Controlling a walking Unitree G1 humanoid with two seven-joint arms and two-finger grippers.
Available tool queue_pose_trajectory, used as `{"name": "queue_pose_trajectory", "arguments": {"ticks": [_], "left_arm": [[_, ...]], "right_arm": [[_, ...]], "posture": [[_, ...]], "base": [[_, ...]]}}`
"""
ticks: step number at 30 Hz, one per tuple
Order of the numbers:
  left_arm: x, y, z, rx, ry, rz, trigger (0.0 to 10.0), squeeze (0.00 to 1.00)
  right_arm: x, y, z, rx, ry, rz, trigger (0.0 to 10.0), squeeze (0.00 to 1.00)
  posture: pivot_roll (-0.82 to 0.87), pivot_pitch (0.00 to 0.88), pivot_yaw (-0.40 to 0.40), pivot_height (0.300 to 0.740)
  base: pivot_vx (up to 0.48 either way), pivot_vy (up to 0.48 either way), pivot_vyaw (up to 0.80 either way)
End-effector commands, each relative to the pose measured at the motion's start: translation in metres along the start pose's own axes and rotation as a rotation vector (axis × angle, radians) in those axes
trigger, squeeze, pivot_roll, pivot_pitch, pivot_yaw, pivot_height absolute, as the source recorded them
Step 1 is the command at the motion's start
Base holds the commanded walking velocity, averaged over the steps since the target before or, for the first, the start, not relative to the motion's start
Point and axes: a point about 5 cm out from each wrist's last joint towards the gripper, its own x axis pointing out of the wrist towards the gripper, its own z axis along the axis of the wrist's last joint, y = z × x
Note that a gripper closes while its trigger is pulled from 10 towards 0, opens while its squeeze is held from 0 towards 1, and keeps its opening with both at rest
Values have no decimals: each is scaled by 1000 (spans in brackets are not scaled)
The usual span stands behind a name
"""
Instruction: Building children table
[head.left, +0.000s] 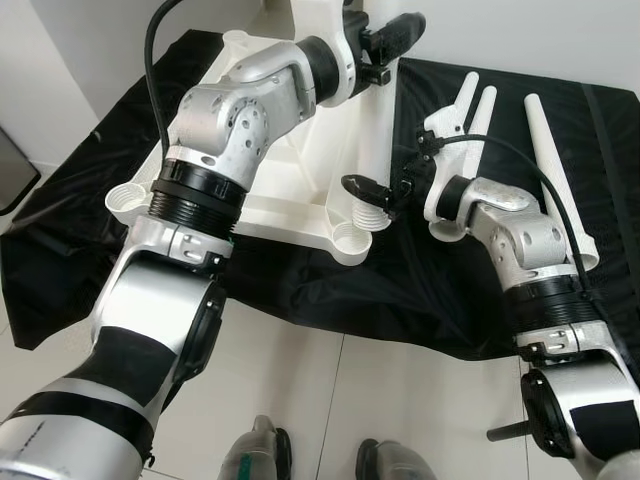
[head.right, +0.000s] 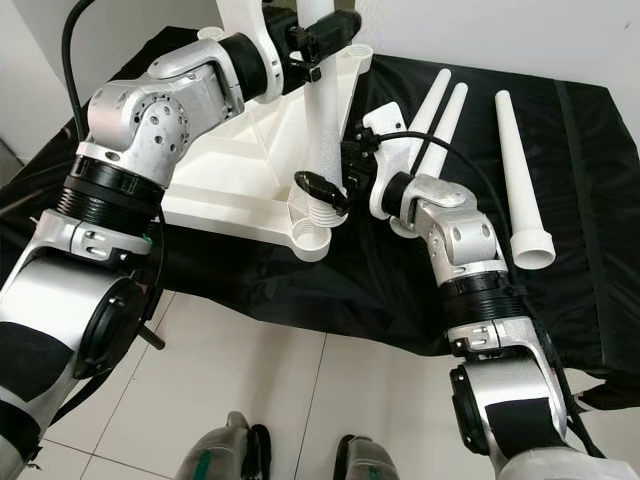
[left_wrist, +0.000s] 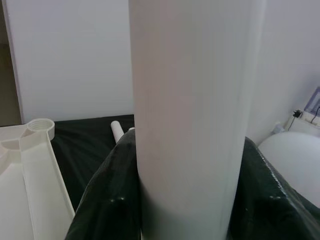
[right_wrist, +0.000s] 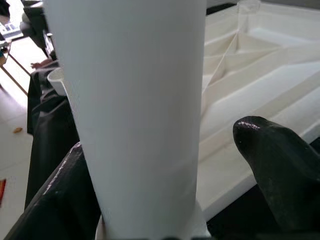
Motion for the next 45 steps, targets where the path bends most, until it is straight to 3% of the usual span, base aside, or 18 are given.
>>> {"name": "queue_pose_trajectory", "arguments": {"ticks": [1,6,7,9,10,16,24,25,26,28,31,32,33,35,36,39,40,45], "left_arm": [[-1,-16,4,29,-9,-235,10000,0],[-1,-18,5,39,-10,-243,10000,0],[-1,-20,5,47,-10,-250,10000,0],[-1,-21,5,52,-10,-256,10000,0],[-1,-22,5,54,-10,-260,10000,0],[-1,-23,4,55,-9,-262,10000,0],[-2,-25,2,59,-9,-264,10000,0],[-2,-26,2,59,-9,-264,10000,0],[-2,-26,2,59,-10,-265,10000,0],[-2,-26,2,60,-11,-265,10000,0],[-3,-27,4,62,-16,-267,10000,0],[-3,-27,4,62,-16,-267,10000,0],[-3,-28,4,63,-19,-268,10000,0],[-3,-28,4,63,-19,-268,10000,0],[-3,-29,5,65,-23,-270,10000,0],[-3,-29,5,66,-24,-270,10000,0],[-3,-29,6,67,-25,-272,10000,0],[-2,-32,7,71,-31,-281,10000,0]], "right_arm": [[2,0,-1,-7,30,10,10000,0],[3,0,2,-8,38,21,10000,0],[5,0,5,-9,44,30,8118,0],[6,-1,10,-12,39,35,7529,0],[7,-1,17,-14,21,40,10000,0],[7,-3,28,-12,-9,42,10000,0],[8,-6,43,1,-48,44,8941,0],[8,-6,43,2,-45,45,7922,0],[8,-6,43,3,-41,49,4275,0],[8,-5,43,3,-36,53,4275,0],[9,-4,41,7,-24,60,2314,0],[9,-4,41,7,-24,60,2314,0],[9,-4,39,10,-16,65,3098,0],[9,-4,39,10,-16,65,3098,0],[10,-2,35,12,7,78,4980,0],[10,-2,34,13,14,82,4980,0],[11,-2,32,13,27,82,10000,0],[11,-2,28,9,54,82,10000,0]], "posture": [[-25,91,41,740],[-24,91,41,740],[-24,91,41,740],[-24,91,41,740],[-25,93,37,740],[-26,93,35,740],[-25,94,32,740],[-25,93,31,740],[-25,94,30,740],[-25,94,30,740],[-25,94,30,740],[-25,94,30,740],[-25,94,30,740],[-25,94,30,740],[-25,94,30,740],[-25,94,30,740],[-25,94,30,740],[-24,95,28,740]], "base": [[0,0,0],[0,0,0],[0,0,0],[0,0,0],[0,0,0],[0,0,0],[0,0,0],[0,0,0],[0,0,0],[0,0,0],[0,0,0],[0,0,0],[0,0,0],[0,0,0],[0,0,0],[0,0,0],[0,0,0],[0,0,0]]}}
